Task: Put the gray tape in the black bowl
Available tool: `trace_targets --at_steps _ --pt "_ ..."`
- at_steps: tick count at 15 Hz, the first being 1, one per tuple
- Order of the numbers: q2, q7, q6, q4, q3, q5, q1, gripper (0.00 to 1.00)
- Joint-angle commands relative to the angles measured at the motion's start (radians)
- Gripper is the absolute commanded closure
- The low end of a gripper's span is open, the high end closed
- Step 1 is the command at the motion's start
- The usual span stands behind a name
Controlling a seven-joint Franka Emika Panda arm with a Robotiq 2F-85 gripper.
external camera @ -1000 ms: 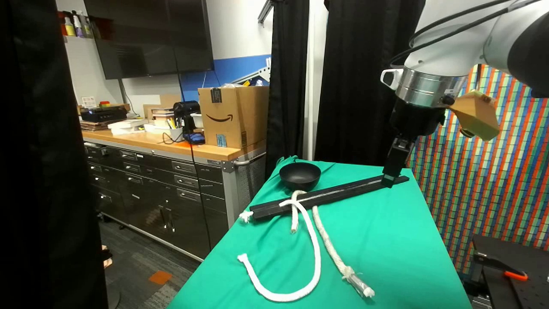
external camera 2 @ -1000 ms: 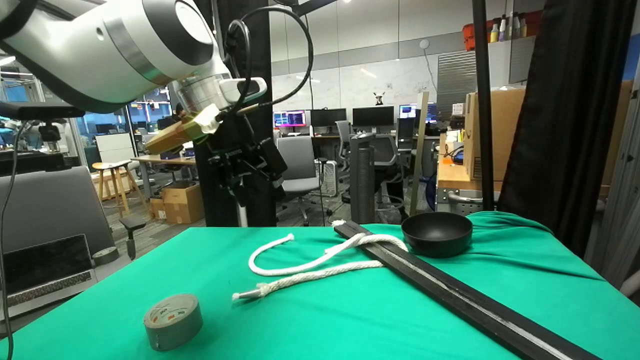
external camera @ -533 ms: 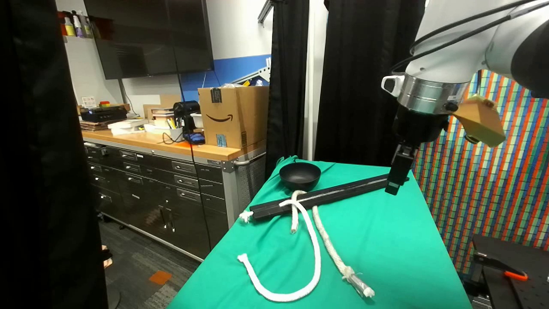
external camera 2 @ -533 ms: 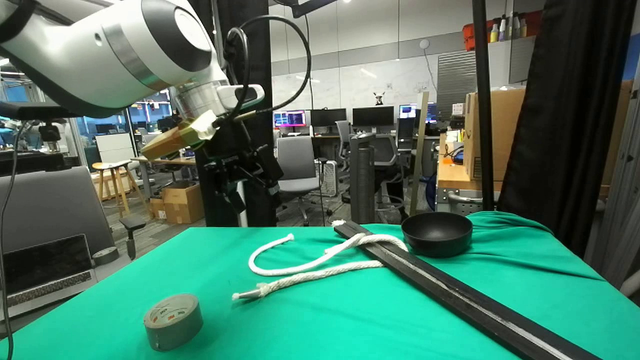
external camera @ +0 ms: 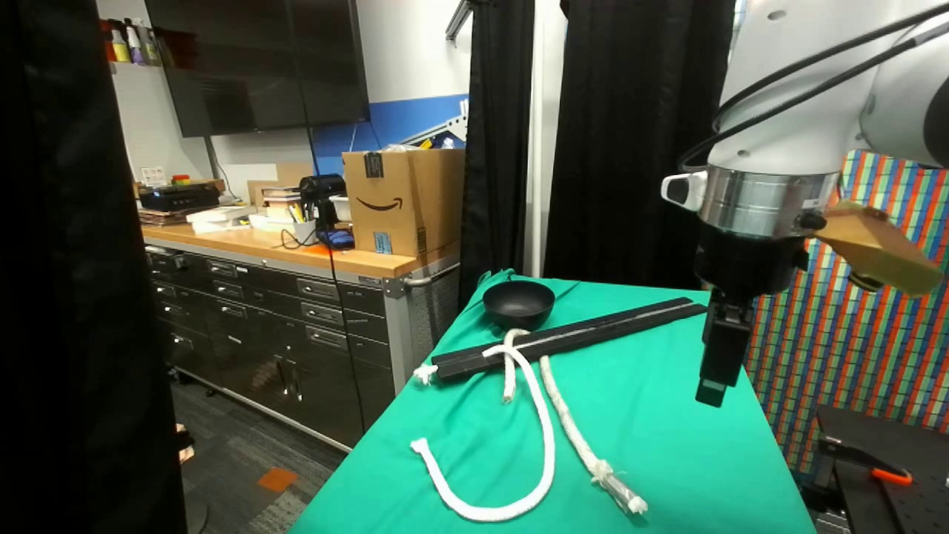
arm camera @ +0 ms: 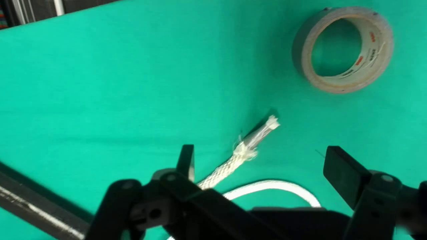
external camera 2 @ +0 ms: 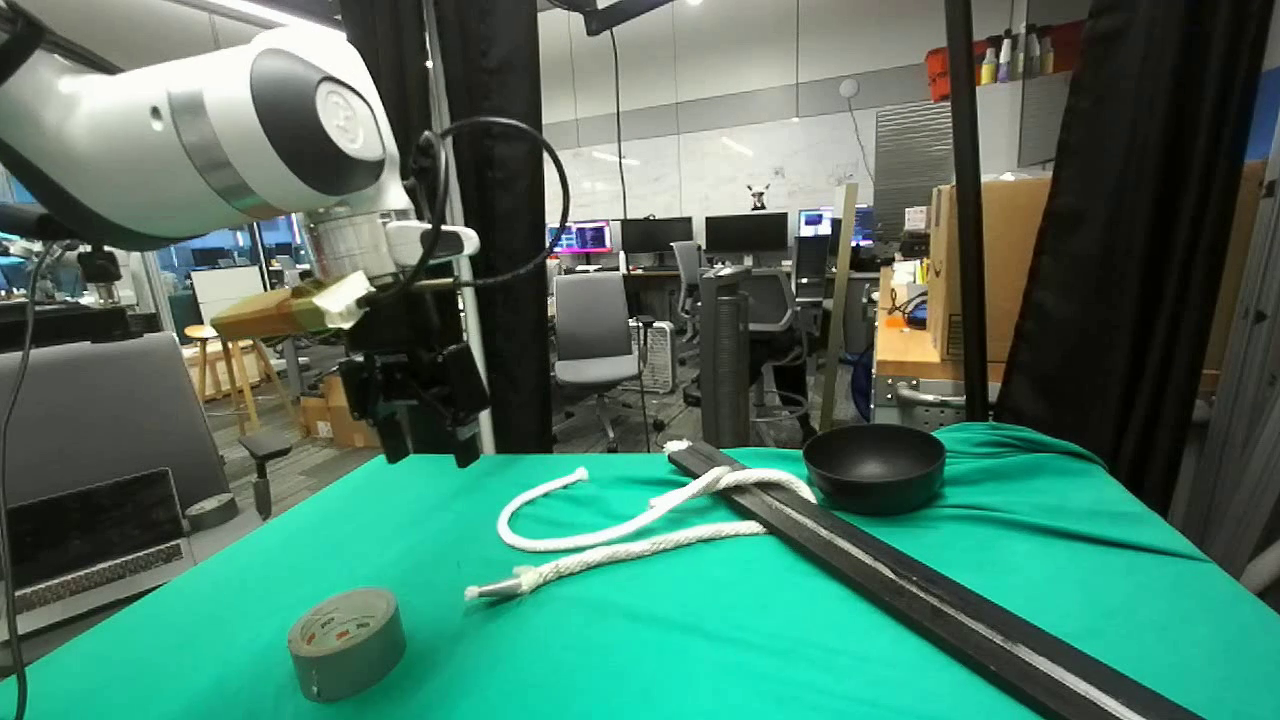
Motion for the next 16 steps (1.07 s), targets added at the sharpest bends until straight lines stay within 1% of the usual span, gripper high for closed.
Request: trace_targets --at_steps 1,4,6,8,11,13,16 --pt "0.035 -0.042 0.024 -0.009 -0.030 0.093 0.055 0.00" --pt "0.050 -0.066 0.061 -0.046 -0.036 0.162 0.084 0.00" --pt "0.070 -0.071 0.124 -0.085 -0.034 0.224 0.104 0.00" --pt "0.102 -0.040 0.219 -0.122 -0.016 0.231 0.111 0.00" --pt "0.175 0.034 0.326 -0.140 0.007 0.169 0.099 0.00" --pt "0.216 0.069 0.375 -0.138 0.008 0.139 0.096 0.00" --pt "0.269 0.133 0.409 -0.126 0.006 0.086 0.105 0.00"
